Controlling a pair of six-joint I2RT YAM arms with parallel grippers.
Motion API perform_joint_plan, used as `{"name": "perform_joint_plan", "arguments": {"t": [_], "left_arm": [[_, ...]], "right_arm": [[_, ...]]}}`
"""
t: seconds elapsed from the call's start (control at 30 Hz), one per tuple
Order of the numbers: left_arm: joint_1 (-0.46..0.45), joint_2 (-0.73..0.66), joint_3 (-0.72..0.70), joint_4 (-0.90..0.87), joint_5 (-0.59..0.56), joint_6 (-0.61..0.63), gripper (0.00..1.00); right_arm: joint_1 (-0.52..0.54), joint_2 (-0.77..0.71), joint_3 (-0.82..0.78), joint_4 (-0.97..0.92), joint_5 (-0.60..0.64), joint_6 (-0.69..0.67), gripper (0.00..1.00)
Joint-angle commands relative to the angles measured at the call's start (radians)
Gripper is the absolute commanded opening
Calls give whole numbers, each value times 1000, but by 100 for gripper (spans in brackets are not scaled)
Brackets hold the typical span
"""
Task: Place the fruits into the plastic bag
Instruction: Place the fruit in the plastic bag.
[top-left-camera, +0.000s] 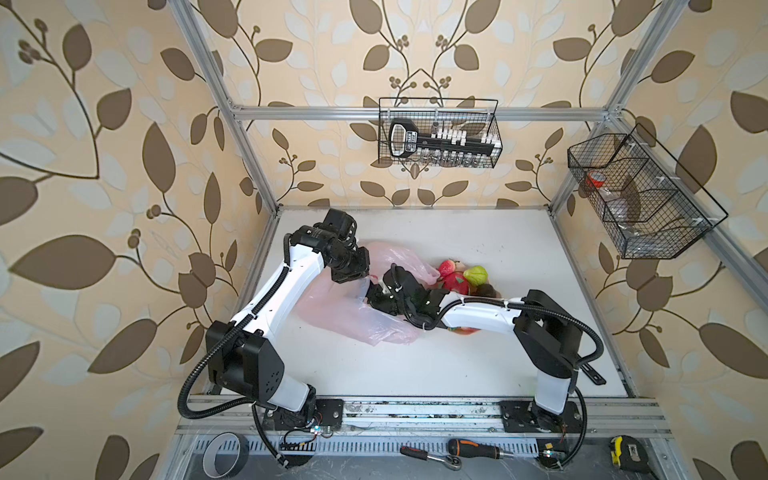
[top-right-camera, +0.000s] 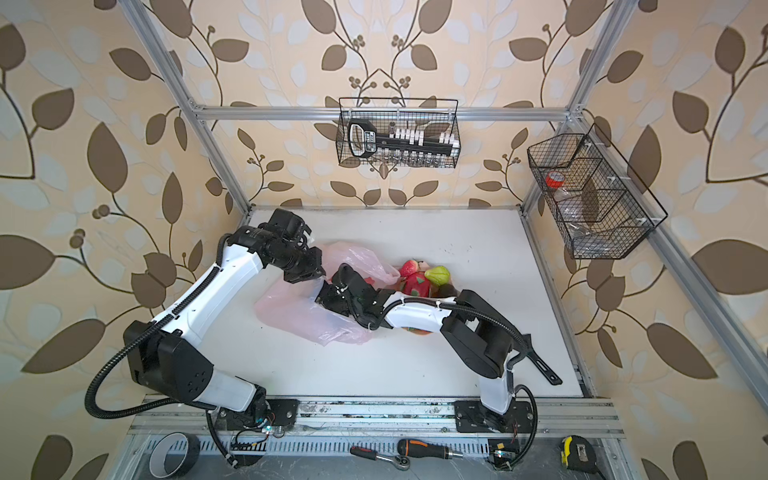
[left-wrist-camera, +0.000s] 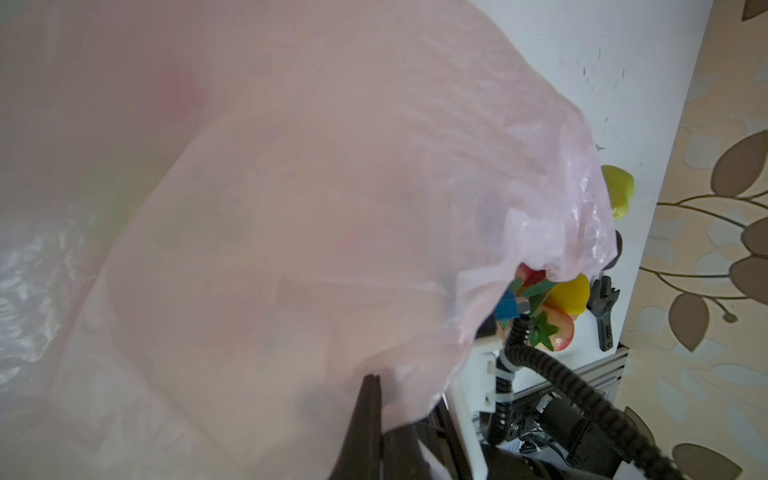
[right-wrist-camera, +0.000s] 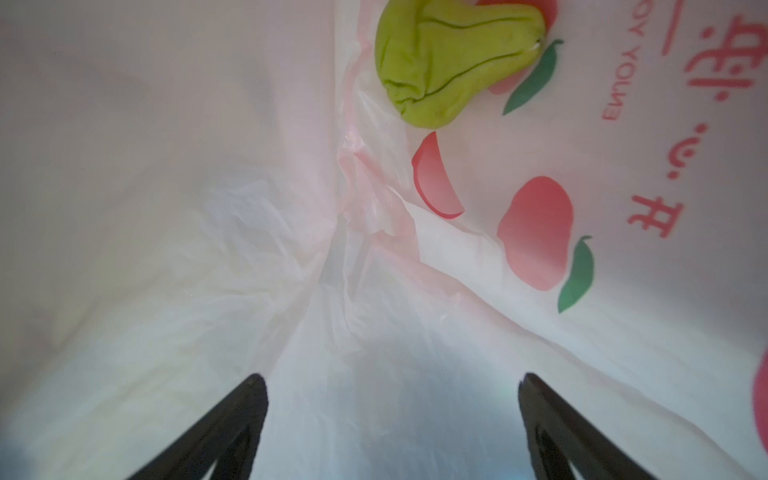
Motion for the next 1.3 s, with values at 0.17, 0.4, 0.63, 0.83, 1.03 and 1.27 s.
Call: {"name": "perform_joint_plan", "arguments": {"t": [0.17, 0.4, 0.63, 0.83, 1.03, 1.27], "left_arm": [[-8, -77, -15, -6, -42, -19, 0], [-8, -87, -25, -15, -56, -17, 0], [-9, -98, -55, -3, -37, -22, 0], [-10, -107, -64, 17, 15, -41, 0], [-16, -118, -52, 38, 80, -40, 0], [-19, -136, -68, 18, 56, -16, 0]], "right_arm": [[-9, -115, -56, -214, 5, -93, 96], [-35, -230, -127, -309, 73, -164, 97], [-56, -295, -141, -329, 105, -235, 99], [-64, -299, -169, -260, 213, -248, 100], [-103, -204, -142, -228, 248, -257, 100], [-120, -136, -36, -225, 256, -290, 100]]}}
